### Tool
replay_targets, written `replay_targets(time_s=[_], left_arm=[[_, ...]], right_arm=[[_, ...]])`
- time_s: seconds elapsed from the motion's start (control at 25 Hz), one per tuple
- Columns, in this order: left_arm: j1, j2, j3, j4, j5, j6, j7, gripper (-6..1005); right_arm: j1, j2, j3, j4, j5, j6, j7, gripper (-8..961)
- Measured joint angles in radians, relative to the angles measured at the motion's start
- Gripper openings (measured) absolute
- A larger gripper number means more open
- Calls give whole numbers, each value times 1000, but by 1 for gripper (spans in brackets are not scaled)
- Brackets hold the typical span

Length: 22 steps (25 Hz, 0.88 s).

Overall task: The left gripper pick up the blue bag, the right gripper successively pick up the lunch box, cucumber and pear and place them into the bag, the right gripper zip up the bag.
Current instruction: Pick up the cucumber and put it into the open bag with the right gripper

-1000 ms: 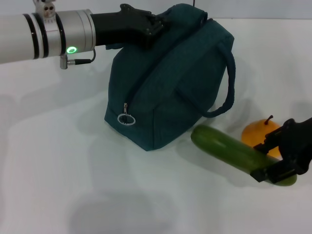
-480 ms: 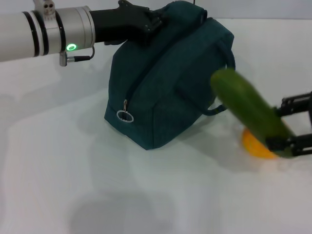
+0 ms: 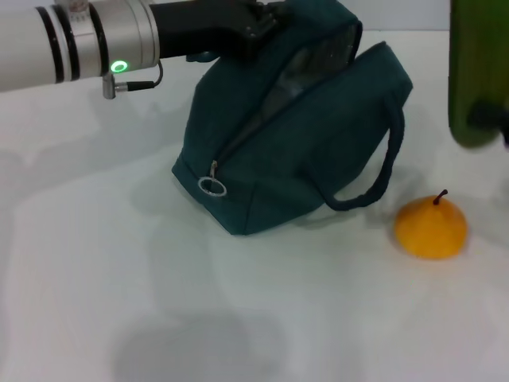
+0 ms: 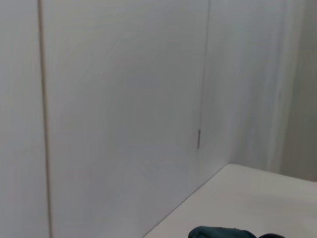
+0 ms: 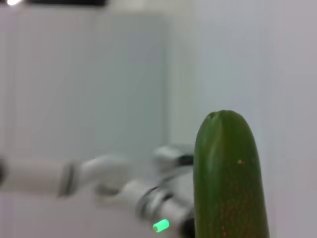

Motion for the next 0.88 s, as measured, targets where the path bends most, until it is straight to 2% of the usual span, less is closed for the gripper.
replay_targets(time_s=[0.16,0.36,0.72,0.88], left_arm=[[-1,-1,9,12,0,16,0,48],[-1,-1,22,15,0,20,-1,48],[-1,-1,37,15,-6,21,5,47],[-1,-1,38,16,-34,17,6,47]], right_arm=[[28,2,-12,126,94,118,-54,664],[112,4,-7,231,129,217,-115,670],[248,7,-16,399,214,276,-173,681],[281,7,-22,454,219,278,-210,686]])
